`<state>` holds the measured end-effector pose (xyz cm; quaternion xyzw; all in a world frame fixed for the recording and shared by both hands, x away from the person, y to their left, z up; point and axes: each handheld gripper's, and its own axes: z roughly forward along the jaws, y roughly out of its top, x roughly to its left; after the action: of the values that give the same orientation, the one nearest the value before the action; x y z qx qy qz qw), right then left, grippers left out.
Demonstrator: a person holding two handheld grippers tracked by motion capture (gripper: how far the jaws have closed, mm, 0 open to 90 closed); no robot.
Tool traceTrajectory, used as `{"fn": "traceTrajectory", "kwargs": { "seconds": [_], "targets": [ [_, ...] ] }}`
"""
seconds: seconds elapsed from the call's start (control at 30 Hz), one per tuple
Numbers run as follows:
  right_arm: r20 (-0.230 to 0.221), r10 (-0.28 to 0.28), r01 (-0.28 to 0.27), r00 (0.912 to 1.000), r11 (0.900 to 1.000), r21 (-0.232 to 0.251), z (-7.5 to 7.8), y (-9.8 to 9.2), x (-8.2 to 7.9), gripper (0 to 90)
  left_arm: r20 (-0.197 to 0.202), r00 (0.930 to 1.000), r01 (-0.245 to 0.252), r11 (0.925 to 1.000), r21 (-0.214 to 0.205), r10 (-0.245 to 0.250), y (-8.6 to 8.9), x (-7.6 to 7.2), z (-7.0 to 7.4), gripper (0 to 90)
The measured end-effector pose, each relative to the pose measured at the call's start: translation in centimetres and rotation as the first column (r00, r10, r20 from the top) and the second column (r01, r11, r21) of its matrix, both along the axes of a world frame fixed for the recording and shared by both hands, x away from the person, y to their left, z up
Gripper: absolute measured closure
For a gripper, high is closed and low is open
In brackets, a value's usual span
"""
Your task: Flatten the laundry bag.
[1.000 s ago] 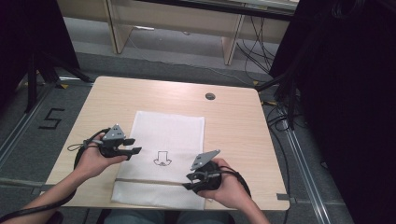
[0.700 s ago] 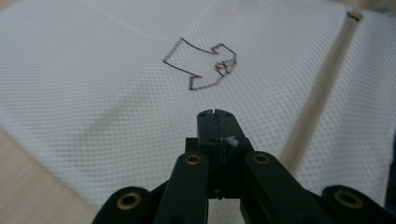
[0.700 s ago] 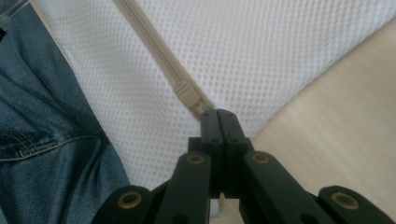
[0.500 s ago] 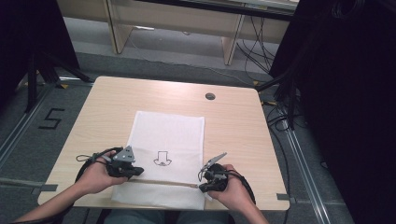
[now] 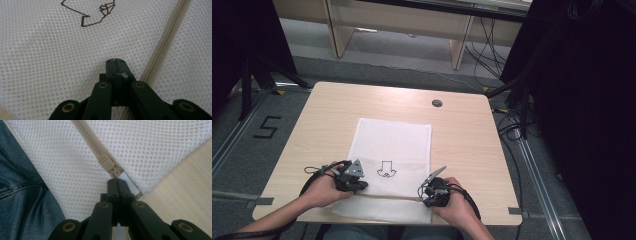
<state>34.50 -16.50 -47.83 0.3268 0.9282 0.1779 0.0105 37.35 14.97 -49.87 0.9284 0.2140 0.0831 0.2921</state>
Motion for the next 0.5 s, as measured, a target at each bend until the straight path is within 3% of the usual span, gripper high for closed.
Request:
{"fn": "traceTrajectory", "kwargs": {
  "seconds": [0.13, 0.2, 0.27, 0.3, 0.33, 0.37, 0.4, 0.43, 0.5],
  "targets": [
    [0.0, -0.019, 0.019, 0.9998, 0.9998, 0.002, -0.06, -0.15, 0.0, 90.0, -0.002, 0.9995, -0.03, 0.999, -0.033, 0.03, -0.28, 0.12, -0.22, 89.2],
    [0.009, -0.018, 0.018, 0.9998, 0.9998, -0.001, -0.05, -0.28, 0.14, 90.0, 0.011, 0.9999, -0.01, 0.9999, -0.014, 0.01, -0.36, 0.42, -0.19, 89.2],
    [0.013, -0.028, 0.028, 0.9995, 0.9996, -0.005, -0.06, -0.4, 0.27, 90.0, 0.019, 0.9987, -0.047, 0.9979, -0.045, 0.048, -0.74, 0.41, -0.37, 89.2],
    [0.024, -0.016, 0.016, 0.9996, 0.9998, -0.007, -0.06, -0.51, 0.41, 90.0, 0.02, 0.9994, -0.029, 0.9991, -0.031, 0.029, -0.72, 0.53, -0.28, 89.2],
    [0.011, -0.042, 0.042, 0.9991, 0.999, -0.013, -0.04, -0.54, 0.3, 90.0, 0.022, 0.9995, -0.021, 0.9994, -0.026, 0.022, -0.72, 0.62, -0.27, 89.2],
    [0.011, -0.042, 0.042, 0.9991, 0.999, -0.013, -0.04, -0.54, 0.3, 90.0, 0.02, 0.9986, -0.047, 0.9972, -0.058, 0.048, -0.91, 0.53, -0.44, 89.2],
    [0.011, -0.042, 0.042, 0.9991, 0.999, -0.015, -0.04, -0.69, 0.36, 90.0, 0.024, 0.9991, -0.033, 0.9985, -0.044, 0.034, -0.83, 0.61, -0.38, 89.2],
    [0.011, -0.042, 0.042, 0.9991, 0.999, -0.015, -0.04, -0.69, 0.36, 90.0, 0.025, 0.9988, -0.041, 0.9975, -0.057, 0.043, -0.89, 0.56, -0.46, 89.2],
    [0.021, -0.037, 0.037, 0.9991, 0.9992, -0.015, -0.1, -0.87, 0.48, 90.0, 0.038, 0.9992, -0.013, 0.9993, -0.036, 0.014, -0.78, 0.67, -0.39, 89.2]
  ]
}}
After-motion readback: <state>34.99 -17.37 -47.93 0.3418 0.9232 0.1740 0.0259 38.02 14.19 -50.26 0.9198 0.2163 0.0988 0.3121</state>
